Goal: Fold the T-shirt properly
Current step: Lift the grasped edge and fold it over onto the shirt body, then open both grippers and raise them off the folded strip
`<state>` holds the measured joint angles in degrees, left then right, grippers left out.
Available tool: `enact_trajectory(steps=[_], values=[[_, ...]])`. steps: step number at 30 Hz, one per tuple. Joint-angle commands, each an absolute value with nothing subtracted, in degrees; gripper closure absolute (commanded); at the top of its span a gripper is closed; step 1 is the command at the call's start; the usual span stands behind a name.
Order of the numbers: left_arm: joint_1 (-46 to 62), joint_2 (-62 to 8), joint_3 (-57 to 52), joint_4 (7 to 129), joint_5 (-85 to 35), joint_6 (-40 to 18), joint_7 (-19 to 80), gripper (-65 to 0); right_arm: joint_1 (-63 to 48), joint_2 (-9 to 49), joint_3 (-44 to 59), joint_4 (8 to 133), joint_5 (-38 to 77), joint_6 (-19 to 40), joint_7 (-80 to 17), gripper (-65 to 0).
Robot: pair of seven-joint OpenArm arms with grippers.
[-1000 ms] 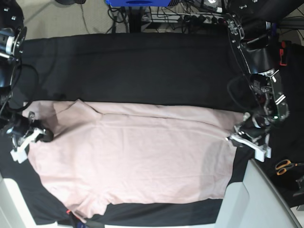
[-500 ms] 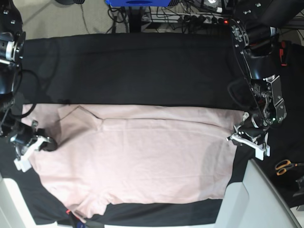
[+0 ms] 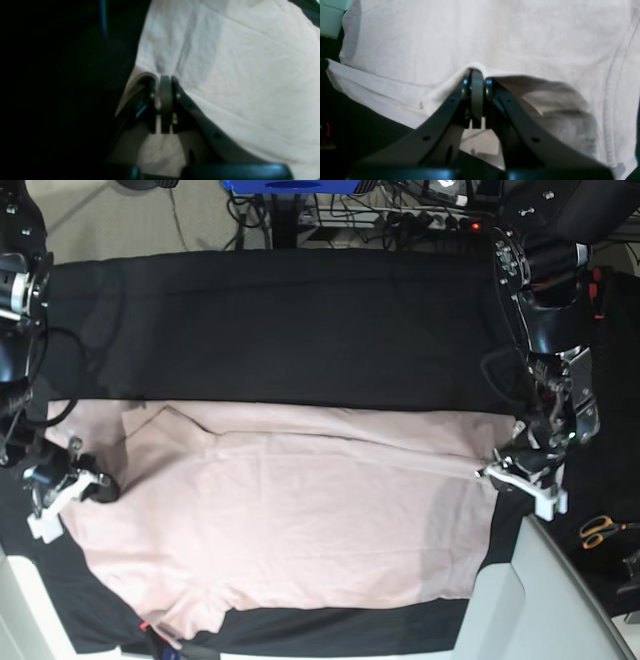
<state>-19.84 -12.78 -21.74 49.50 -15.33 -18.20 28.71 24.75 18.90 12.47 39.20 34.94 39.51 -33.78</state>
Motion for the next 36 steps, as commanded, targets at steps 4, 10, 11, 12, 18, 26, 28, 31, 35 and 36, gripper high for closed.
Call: enact_trajectory(steps=[4, 10, 11, 12, 18, 26, 28, 31, 35, 36], values=[[-21.93, -13.41, -21.67, 50.33, -15.87, -18.42, 27.38, 0.0, 27.56, 19.56, 12.62, 40.04, 36.18, 40.00, -32.40, -0.2], [-23.69, -13.49, -21.67, 50.24, -15.60, -18.42, 27.38, 0.0, 29.32, 19.56, 9.80, 39.96, 36.18, 40.00, -32.31, -0.2], [-23.96, -13.49, -21.67, 50.24, -15.60, -18.42, 27.38, 0.0, 29.41, 19.56, 9.71, 39.96, 36.18, 40.00, -32.31, -0.2], [-23.96, -13.58, -21.67, 50.24, -15.60, -18.42, 27.38, 0.0, 29.41, 19.56, 9.80, 39.96, 36.18, 40.00, -32.31, -0.2], [-24.84, -13.49, -21.58, 47.52, -15.52, -17.80, 25.10, 0.0, 30.29, 19.56, 9.54, 37.67, 36.18, 40.00, -31.16, -0.2], [-25.10, -13.58, -21.76, 45.14, -15.87, -16.84, 21.14, 0.0, 30.20, 19.56, 10.07, 34.77, 36.53, 40.00, -24.92, -26.1], [-25.10, -13.58, -23.52, 45.23, -15.87, -16.84, 20.26, -21.2, 29.32, 19.56, 10.77, 35.56, 36.62, 40.00, -21.67, -38.7], [-25.19, -13.32, -27.74, 46.81, -15.96, -16.84, 19.12, -48.2, 27.30, 18.51, 16.92, 37.67, 36.62, 40.00, -17.80, -47.6], [-22.37, -12.53, -33.19, 54.90, -15.96, -16.92, 21.49, -63.5, 23.60, 18.07, 27.03, 44.44, 36.53, 40.00, -21.41, -47.3], [-20.79, -12.35, -33.71, 57.63, -15.96, -17.01, 22.99, -63.2, 22.02, 17.89, 30.11, 46.90, 36.62, 40.00, -23.87, -47.3]])
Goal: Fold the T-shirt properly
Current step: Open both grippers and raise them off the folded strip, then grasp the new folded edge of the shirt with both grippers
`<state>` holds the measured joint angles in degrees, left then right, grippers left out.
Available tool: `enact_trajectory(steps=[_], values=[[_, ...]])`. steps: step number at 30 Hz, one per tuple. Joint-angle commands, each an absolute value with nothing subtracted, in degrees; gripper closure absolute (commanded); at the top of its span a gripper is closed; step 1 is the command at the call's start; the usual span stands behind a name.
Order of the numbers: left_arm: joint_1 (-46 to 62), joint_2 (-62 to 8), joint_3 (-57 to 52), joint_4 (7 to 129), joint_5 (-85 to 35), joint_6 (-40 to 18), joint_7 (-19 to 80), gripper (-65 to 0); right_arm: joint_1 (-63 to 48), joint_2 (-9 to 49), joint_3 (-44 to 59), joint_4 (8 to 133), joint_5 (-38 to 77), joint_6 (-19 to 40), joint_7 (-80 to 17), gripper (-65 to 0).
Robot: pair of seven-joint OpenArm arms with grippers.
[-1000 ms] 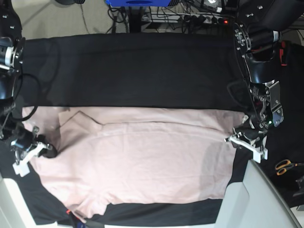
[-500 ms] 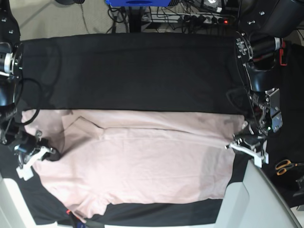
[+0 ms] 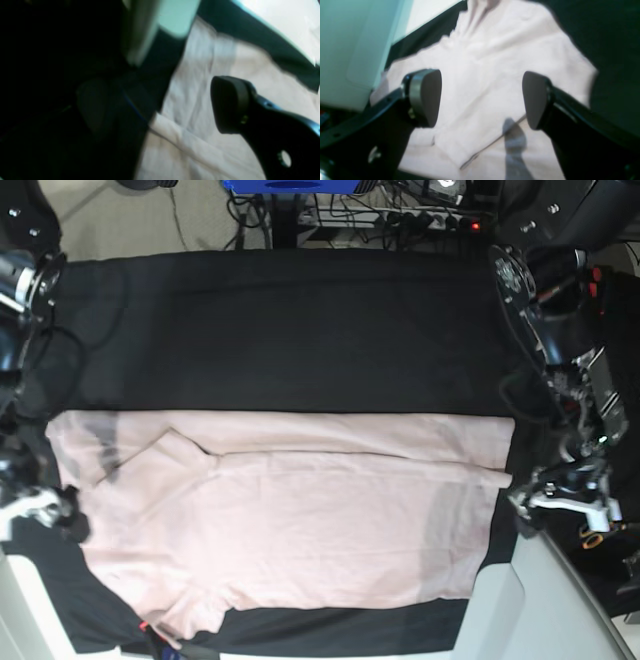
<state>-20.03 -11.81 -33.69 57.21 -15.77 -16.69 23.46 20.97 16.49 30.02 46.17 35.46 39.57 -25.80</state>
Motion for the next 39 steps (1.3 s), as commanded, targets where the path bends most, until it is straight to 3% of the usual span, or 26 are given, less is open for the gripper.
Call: enact_trajectory(steps=[1, 2, 6, 8, 11, 23, 27, 29, 34, 35, 39], values=[[-19.12, -12.26, -34.15, 61.05, -15.96, -17.10, 24.66, -63.2, 20.18, 17.36, 33.54, 49.71, 36.62, 40.00, -27.12, -47.3], [-16.57, -12.26, -34.15, 64.31, -15.96, -17.10, 26.15, -63.2, 18.42, 15.78, 37.49, 53.05, 36.62, 39.96, -30.64, -47.3], [-6.02, -12.26, -33.54, 73.98, -15.96, -17.45, 27.65, -63.2, 11.47, 8.75, 50.24, 65.01, 36.53, 23.43, -40.13, -47.3], [-1.98, -12.62, -32.40, 76.35, -15.78, -20.35, 27.56, -63.2, 10.07, 6.37, 53.05, 67.03, 36.53, 18.77, -41.36, -47.3], [1.27, -14.02, -32.13, 75.74, -17.45, -24.48, 27.91, -63.2, 9.36, 5.67, 54.55, 63.78, 36.53, 18.15, -41.54, -47.3], [7.08, -14.02, -31.69, 73.10, -27.38, -24.66, 28.00, -63.4, 15.87, 11.91, 54.29, 34.51, 36.53, 18.59, -31.16, -47.3], [6.64, -13.93, -31.60, 71.08, -27.65, -24.66, 28.00, -63.4, 17.27, 13.23, 53.93, 31.60, 36.53, 18.68, -30.46, -47.3], [6.46, -13.85, -31.78, 69.41, -27.65, -24.66, 28.00, -63.4, 17.63, 13.23, 53.93, 31.60, 36.53, 18.68, -30.46, -41.3], [2.95, -12.88, -32.13, 64.40, -27.74, -24.66, 27.56, -63.4, 17.63, 13.14, 53.93, 31.52, 36.53, 18.68, -31.96, -4.8], [2.15, -12.70, -32.13, 63.43, -27.74, -24.66, 27.56, -63.4, 17.63, 13.14, 53.93, 31.52, 36.53, 18.68, -32.84, 0.0], [-1.01, -11.65, -32.13, 60.79, -27.74, -24.66, 27.56, -63.4, 17.63, 13.14, 53.93, 31.52, 36.53, 18.68, -34.42, -0.5]])
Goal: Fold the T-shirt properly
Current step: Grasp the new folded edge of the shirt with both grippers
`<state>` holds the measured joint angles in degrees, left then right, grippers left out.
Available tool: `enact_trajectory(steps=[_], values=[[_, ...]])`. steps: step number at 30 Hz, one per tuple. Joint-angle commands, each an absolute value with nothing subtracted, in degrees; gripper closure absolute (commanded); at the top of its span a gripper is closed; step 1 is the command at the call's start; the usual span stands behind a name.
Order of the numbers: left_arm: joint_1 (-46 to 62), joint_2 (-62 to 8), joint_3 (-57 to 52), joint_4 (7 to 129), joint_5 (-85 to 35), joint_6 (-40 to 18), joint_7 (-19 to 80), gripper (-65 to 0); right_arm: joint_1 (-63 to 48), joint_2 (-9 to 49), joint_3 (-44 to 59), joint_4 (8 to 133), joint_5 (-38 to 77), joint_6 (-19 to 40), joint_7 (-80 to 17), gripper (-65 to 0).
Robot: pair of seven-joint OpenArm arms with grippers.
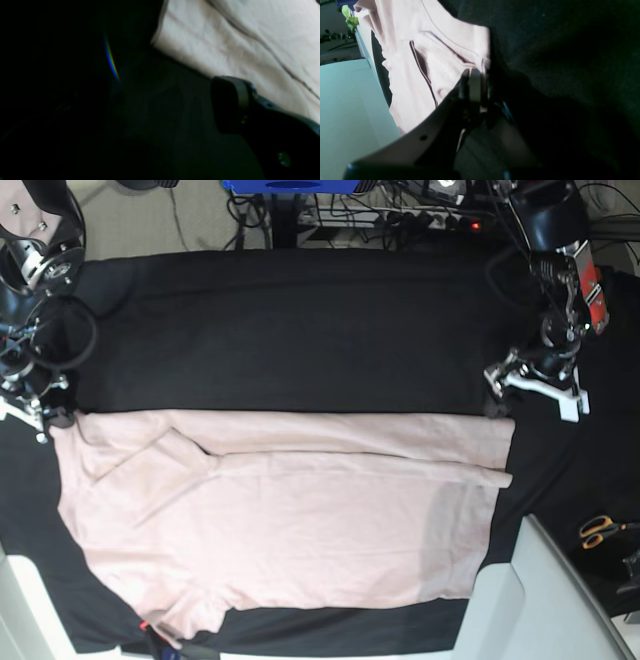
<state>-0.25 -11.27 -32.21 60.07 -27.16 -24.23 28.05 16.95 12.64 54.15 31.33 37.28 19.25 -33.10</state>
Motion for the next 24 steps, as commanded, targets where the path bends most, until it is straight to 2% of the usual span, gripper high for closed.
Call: enact_trajectory(steps=[1, 5, 10, 15, 24], values=[[-1.98, -11.47, -32.13, 60.00, -27.74, -24.66, 27.56, -63.4, 17.63, 13.14, 53.93, 31.52, 36.53, 18.68, -34.51, -0.2], [-4.62, -11.38, -32.75, 56.84, -27.74, -24.57, 27.38, -63.4, 17.27, 13.14, 53.93, 31.52, 36.53, 18.68, -34.51, 0.0], [-8.31, -10.59, -40.75, 51.74, -27.12, -24.57, 27.38, -63.4, 16.57, 13.14, 53.85, 31.52, 36.35, 18.77, -34.51, 0.0], [-9.63, -10.59, -40.66, 50.24, -27.12, -24.57, 27.38, -63.4, 16.57, 13.14, 53.85, 31.52, 36.35, 22.81, -34.51, 0.0], [-10.59, -10.15, -35.56, 50.24, -27.30, -24.57, 27.38, -63.2, 16.57, 13.14, 53.85, 31.52, 36.26, 22.90, -34.51, 0.0]])
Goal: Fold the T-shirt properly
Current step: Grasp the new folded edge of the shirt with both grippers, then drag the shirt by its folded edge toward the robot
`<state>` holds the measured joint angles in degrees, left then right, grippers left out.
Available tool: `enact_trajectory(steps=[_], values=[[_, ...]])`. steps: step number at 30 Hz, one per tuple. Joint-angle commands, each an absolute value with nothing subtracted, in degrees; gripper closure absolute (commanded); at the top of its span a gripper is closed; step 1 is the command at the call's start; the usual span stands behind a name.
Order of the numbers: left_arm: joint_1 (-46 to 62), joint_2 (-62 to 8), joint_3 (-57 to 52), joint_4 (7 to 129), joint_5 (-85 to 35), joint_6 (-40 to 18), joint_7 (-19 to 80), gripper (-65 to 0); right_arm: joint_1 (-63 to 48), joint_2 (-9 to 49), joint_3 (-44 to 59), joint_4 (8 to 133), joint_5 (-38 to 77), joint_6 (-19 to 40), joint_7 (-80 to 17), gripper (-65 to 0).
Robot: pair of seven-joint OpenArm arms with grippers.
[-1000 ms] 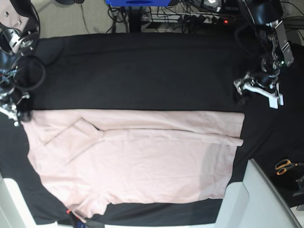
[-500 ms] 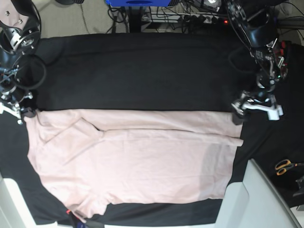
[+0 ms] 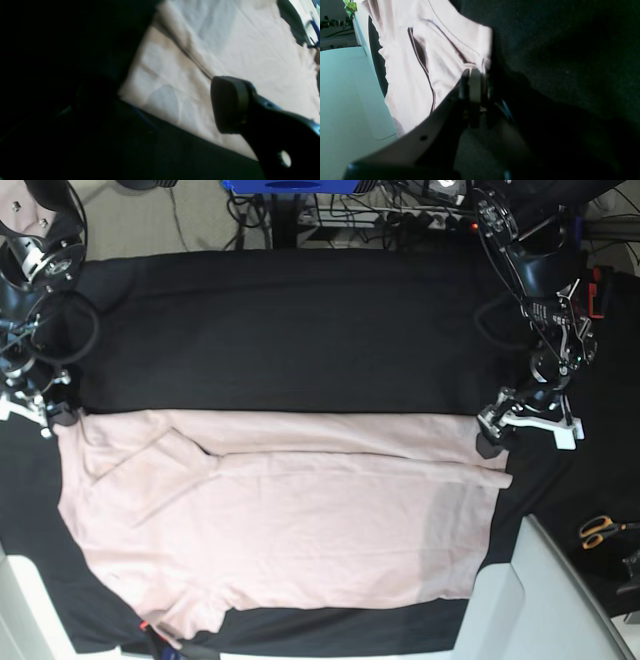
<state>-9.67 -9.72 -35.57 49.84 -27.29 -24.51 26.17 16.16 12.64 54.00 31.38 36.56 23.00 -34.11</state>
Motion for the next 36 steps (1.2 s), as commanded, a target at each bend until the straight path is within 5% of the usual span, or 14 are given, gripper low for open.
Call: enact_trajectory(steps=[1, 11, 14, 19, 21, 36], values=[[-10.95, -10.15, -35.56, 50.07, -27.30, -24.57, 27.38, -63.2, 16.57, 13.14, 53.85, 31.52, 36.26, 22.90, -34.51, 0.0], [-15.16, -10.15, -35.30, 39.25, -27.21, -24.57, 23.34, -60.1, 16.48, 13.41, 53.85, 31.52, 36.26, 23.08, -34.51, 0.0], [-15.78, -9.98, -35.21, 38.37, -27.21, -24.57, 23.34, -44.1, 16.48, 13.49, 53.85, 31.52, 36.26, 23.08, -34.51, 0.0], [-15.69, -9.98, -35.65, 38.46, -27.56, -24.57, 23.60, -7.1, 16.48, 13.49, 53.85, 31.52, 36.26, 23.08, -34.51, 0.0], [-15.52, -10.07, -35.65, 38.37, -27.56, -24.57, 23.60, 0.0, 16.48, 13.49, 53.85, 31.52, 36.26, 23.08, -34.51, 0.0], [-10.24, -10.15, -35.21, 45.49, -27.21, -24.57, 26.59, 0.0, 15.08, 15.16, 53.76, 31.78, 36.18, 23.25, -34.59, 0.0]])
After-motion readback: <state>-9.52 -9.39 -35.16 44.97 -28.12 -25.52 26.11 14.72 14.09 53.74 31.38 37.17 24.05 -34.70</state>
